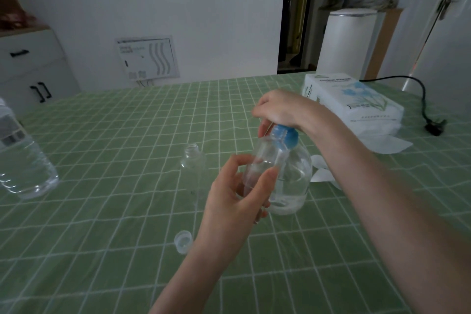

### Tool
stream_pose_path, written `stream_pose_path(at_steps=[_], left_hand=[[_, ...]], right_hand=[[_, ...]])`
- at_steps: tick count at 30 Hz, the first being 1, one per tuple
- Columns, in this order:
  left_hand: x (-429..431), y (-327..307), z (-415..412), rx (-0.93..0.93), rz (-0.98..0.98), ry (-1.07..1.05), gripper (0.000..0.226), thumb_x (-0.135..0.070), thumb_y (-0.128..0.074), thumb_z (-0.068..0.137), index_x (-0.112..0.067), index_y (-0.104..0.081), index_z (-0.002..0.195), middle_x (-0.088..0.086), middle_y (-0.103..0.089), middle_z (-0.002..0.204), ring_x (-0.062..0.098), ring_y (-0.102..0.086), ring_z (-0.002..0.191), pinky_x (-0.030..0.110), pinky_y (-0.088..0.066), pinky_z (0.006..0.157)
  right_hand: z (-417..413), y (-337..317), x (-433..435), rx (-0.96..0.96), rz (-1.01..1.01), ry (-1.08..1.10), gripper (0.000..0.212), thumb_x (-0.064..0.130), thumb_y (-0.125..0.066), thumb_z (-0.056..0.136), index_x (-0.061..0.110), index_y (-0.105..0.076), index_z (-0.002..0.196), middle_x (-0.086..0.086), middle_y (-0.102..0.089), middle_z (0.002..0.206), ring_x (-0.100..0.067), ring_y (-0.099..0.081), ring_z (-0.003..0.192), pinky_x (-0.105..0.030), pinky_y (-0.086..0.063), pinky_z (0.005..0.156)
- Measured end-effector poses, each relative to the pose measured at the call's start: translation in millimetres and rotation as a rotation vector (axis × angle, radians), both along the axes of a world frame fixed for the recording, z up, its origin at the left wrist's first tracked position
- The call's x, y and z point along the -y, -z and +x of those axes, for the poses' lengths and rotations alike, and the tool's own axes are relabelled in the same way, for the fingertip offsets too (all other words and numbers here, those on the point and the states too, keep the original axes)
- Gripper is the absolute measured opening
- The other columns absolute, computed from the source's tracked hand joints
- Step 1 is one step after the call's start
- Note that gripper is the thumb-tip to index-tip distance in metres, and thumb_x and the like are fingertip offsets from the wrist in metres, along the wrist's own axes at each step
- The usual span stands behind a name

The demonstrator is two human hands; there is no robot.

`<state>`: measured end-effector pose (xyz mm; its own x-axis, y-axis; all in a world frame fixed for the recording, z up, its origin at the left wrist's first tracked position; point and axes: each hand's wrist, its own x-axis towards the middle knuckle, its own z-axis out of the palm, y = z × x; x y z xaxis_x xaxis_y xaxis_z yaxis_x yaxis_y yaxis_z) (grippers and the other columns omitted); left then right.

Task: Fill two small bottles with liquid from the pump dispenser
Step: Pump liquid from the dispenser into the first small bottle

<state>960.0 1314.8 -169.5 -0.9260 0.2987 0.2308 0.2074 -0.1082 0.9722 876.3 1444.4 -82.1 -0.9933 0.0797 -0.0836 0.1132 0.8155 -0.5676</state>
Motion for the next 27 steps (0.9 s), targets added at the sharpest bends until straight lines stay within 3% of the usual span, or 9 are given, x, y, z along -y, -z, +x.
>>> stream_pose_path(at_steps=[7,16,23,27], left_hand=[[-0.2,-2.7,0.6,-0.016,0.006,0.011,0.038,-0.05,-0.062,0.064,-0.025,-0.059,0.093,0.001,-0.067,0.069,0.007,-0.056,0.053,0.019,-0.047,0.049],[-0.2,-3.1,1.0,-0.023,-0.011,-0.005,0.041,-0.052,-0.062,0.062,-0.024,-0.06,0.092,0.006,-0.068,0.071,0.009,-0.057,0.053,0.019,-0.046,0.048],[-0.7,-1.2,1.3,-0.012,-0.005,-0.001,0.036,-0.05,-0.063,0.064,-0.026,-0.06,0.089,0.004,-0.066,0.068,0.008,-0.055,0.052,0.018,-0.044,0.047],[-0.9,-3.5,0.4,-0.021,0.02,0.007,0.025,-0.047,-0.063,0.066,-0.031,-0.061,0.085,0.003,-0.067,0.067,0.008,-0.056,0.052,0.019,-0.045,0.047]], right_hand=[[0.5,-11.7,-0.8,-0.061,0.024,0.021,0.035,0.022,-0.049,0.096,-0.001,-0.062,0.12,-0.017,-0.073,0.104,-0.031,-0.067,0.104,-0.041,-0.049,0.094],[-1.2,-6.4,0.9,-0.023,0.023,0.014,0.033,0.021,-0.05,0.096,0.001,-0.061,0.119,-0.016,-0.07,0.11,-0.03,-0.065,0.104,-0.04,-0.047,0.099],[1.1,-2.5,0.6,-0.03,0.011,0.022,0.033,0.022,-0.049,0.097,0.002,-0.059,0.121,-0.015,-0.069,0.11,-0.028,-0.064,0.104,-0.035,-0.045,0.09],[1.8,-11.8,-0.5,-0.079,0.018,0.022,0.035,0.021,-0.049,0.096,-0.002,-0.062,0.119,-0.019,-0.072,0.106,-0.031,-0.067,0.103,-0.042,-0.049,0.096]])
